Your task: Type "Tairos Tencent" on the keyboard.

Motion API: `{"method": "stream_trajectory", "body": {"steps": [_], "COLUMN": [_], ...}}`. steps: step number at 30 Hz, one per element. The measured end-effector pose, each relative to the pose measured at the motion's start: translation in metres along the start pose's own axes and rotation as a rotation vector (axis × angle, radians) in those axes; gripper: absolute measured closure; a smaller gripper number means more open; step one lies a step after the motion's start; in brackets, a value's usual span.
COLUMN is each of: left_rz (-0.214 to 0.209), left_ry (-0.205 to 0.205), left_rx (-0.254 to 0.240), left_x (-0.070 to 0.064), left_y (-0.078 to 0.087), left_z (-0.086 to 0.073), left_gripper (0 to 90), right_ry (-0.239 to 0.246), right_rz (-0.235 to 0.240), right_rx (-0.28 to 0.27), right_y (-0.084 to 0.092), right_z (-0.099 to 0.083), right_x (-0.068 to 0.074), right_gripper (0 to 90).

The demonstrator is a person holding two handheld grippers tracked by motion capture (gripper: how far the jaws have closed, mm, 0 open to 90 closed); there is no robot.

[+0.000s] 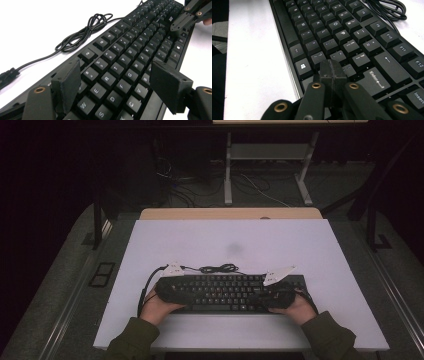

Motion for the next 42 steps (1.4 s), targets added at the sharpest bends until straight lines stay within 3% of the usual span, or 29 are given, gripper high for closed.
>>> {"method": "stream_trajectory", "body": {"steps": [13,23,37,42], "left_rz": [0.004,0.015,0.047,0.049], "left_ry": [0.002,-0.002,0.001,0.009], "left_rx": [-0.010,-0.026,-0.062,-0.052], "left_x": [-0.001,0.001,0.008,0.009], "left_y": [0.008,0.013,0.027,0.030], "left_z": [-0.007,-0.007,-0.006,-0.009], "left_gripper": [24.2,25.4,51.2,61.6], "right_ry": [0.000,-0.037,-0.084,-0.086], "right_rz": [-0.015,-0.015,-0.037,-0.051], "right_rx": [-0.043,-0.128,-0.230,-0.257], "right_y": [0.007,0.011,0.008,0.007], "right_z": [0.008,0.021,0.042,0.049], "right_x": [-0.002,-0.009,-0.018,-0.023], "right_gripper": [86.5,65.7,39.2,35.1]}}
Point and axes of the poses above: each handheld gripper's, and its own axes: y roughly backward along the jaws, z roughly out of its top, x roughly to its left, the point moved 8 cm from there along -y, roughly forward along the jaws, and after that the axes turned 10 degrees about z, right-handed, at the moved point
